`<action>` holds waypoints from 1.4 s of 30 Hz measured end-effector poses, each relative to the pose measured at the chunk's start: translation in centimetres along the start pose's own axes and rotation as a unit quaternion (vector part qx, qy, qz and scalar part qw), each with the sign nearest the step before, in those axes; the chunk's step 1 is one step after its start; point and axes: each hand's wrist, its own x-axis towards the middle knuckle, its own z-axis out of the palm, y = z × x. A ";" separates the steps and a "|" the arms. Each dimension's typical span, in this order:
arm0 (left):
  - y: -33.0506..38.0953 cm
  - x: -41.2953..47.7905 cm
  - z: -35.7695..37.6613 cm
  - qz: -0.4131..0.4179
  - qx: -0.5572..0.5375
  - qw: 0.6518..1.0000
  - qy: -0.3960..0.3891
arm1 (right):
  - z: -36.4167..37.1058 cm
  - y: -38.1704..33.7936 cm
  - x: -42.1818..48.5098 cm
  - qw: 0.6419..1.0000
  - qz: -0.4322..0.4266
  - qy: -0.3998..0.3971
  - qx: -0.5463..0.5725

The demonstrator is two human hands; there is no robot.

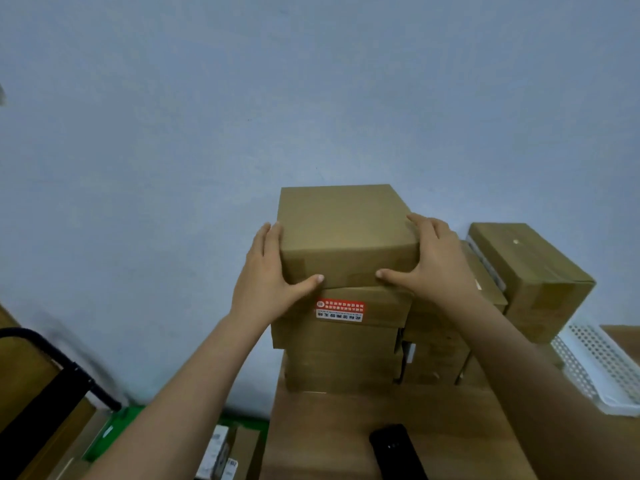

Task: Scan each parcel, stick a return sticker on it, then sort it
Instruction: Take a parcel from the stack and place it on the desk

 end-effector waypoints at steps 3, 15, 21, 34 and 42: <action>-0.7 0.6 0.9 -0.032 -0.072 0.997 -0.008 | 1.5 0.3 0.6 0.995 0.052 -0.017 0.079; 1.3 -2.0 0.8 -0.043 -0.128 0.989 0.054 | -0.1 0.4 -2.4 0.988 0.035 0.060 0.141; 7.0 -6.9 1.0 -0.015 -0.156 0.982 0.101 | -4.7 3.4 -6.7 0.981 0.021 0.087 0.170; 19.0 -25.1 9.8 -0.052 -0.206 0.971 0.105 | -10.7 19.3 -23.1 0.967 0.041 0.061 0.243; 21.3 -34.9 17.0 -0.080 -0.183 0.979 0.038 | -7.9 28.1 -33.3 0.953 0.127 0.045 0.270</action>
